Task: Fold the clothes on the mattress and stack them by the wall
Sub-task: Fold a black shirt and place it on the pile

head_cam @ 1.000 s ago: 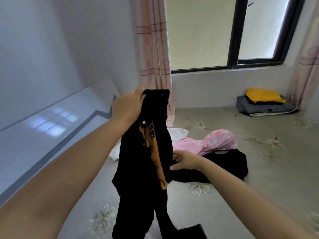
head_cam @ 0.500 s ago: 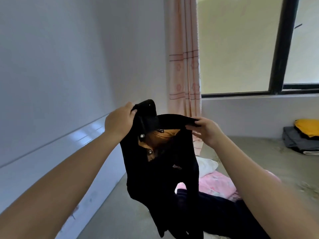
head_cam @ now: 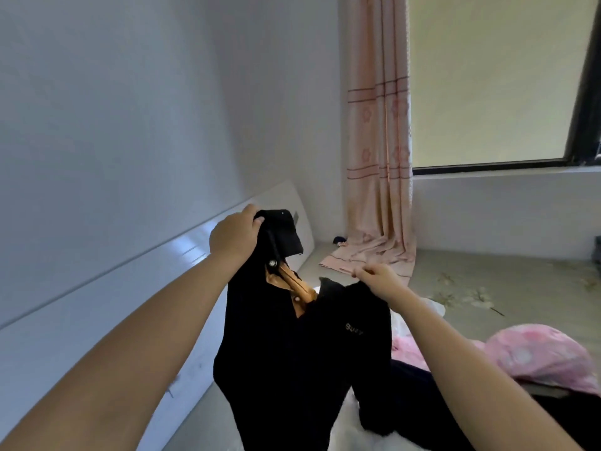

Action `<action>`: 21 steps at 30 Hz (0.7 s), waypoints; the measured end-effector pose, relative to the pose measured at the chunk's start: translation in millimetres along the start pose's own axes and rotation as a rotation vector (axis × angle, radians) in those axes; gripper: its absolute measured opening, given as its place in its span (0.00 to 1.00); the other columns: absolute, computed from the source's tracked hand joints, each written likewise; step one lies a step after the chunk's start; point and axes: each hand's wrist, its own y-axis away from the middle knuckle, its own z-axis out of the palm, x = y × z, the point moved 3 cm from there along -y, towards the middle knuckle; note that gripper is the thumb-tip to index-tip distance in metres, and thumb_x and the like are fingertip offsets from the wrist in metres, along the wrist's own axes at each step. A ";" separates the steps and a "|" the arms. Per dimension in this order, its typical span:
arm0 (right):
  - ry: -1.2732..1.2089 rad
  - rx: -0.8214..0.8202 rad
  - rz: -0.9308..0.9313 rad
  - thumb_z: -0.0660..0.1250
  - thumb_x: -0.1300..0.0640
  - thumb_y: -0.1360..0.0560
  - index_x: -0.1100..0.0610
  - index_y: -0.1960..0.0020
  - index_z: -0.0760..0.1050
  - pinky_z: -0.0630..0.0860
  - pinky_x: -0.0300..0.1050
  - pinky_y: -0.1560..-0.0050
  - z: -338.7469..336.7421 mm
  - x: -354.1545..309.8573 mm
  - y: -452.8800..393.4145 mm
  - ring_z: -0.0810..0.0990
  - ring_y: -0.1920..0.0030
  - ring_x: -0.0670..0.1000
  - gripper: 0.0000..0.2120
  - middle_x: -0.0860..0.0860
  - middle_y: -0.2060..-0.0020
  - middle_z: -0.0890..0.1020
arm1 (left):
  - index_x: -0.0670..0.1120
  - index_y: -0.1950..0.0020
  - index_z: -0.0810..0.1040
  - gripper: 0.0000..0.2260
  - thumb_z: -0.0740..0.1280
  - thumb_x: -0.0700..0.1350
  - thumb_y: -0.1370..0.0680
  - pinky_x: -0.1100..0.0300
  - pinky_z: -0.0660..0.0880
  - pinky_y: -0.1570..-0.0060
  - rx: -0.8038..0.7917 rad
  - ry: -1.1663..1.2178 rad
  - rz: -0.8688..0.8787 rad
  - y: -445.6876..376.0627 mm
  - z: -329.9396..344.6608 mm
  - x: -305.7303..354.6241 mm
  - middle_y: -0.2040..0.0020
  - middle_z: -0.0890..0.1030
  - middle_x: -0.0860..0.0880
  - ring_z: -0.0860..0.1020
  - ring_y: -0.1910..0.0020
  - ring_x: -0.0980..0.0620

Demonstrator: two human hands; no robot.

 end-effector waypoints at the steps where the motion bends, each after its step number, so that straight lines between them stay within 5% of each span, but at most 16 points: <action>1: 0.070 -0.057 0.010 0.63 0.58 0.25 0.60 0.64 0.73 0.62 0.35 0.73 -6.9 -4.1 -0.4 0.66 0.72 0.47 0.10 0.49 0.74 0.68 | 0.42 0.41 0.70 0.13 0.53 0.47 0.19 0.56 0.65 0.63 -0.011 -0.001 -0.027 4.2 4.6 -6.3 0.53 0.79 0.40 0.73 0.58 0.43; 4: 0.510 -0.300 0.091 0.69 0.54 0.28 0.57 0.66 0.72 0.63 0.37 0.69 -26.1 -8.8 8.8 0.69 0.69 0.45 0.11 0.47 0.71 0.71 | 0.41 0.43 0.69 0.12 0.53 0.47 0.19 0.55 0.65 0.63 -0.046 -0.006 -0.057 14.6 15.7 -16.4 0.54 0.78 0.40 0.75 0.56 0.41; 6: 0.654 -0.292 0.064 0.68 0.55 0.28 0.58 0.69 0.72 0.63 0.38 0.69 -38.9 -12.3 14.7 0.71 0.67 0.48 0.13 0.49 0.71 0.72 | 0.40 0.44 0.70 0.12 0.54 0.47 0.19 0.56 0.66 0.63 -0.082 0.023 -0.022 20.9 18.8 -14.6 0.54 0.79 0.40 0.75 0.55 0.40; 12: 0.764 0.288 -0.194 0.64 0.59 0.27 0.56 0.45 0.79 0.70 0.47 0.47 -81.2 -32.6 56.4 0.76 0.46 0.58 0.12 0.56 0.49 0.80 | 0.38 0.49 0.77 0.13 0.68 0.47 0.26 0.58 0.67 0.55 -0.227 0.261 0.142 43.5 16.0 18.1 0.52 0.80 0.40 0.76 0.50 0.43; 17: 0.806 0.581 -0.277 0.62 0.65 0.27 0.63 0.49 0.78 0.65 0.45 0.58 -111.3 -47.8 134.5 0.76 0.55 0.61 0.09 0.62 0.53 0.76 | 0.35 0.46 0.78 0.10 0.65 0.38 0.24 0.62 0.60 0.58 -0.166 0.457 0.213 70.2 -1.4 41.9 0.50 0.79 0.36 0.75 0.48 0.40; 21: 1.142 0.951 -0.540 0.71 0.72 0.40 0.63 0.65 0.80 0.56 0.47 0.62 -115.7 -59.4 233.1 0.73 0.77 0.57 0.07 0.58 0.72 0.77 | 0.34 0.45 0.76 0.09 0.60 0.35 0.23 0.65 0.58 0.60 -0.008 0.626 0.210 131.3 -18.7 61.6 0.51 0.75 0.35 0.72 0.50 0.39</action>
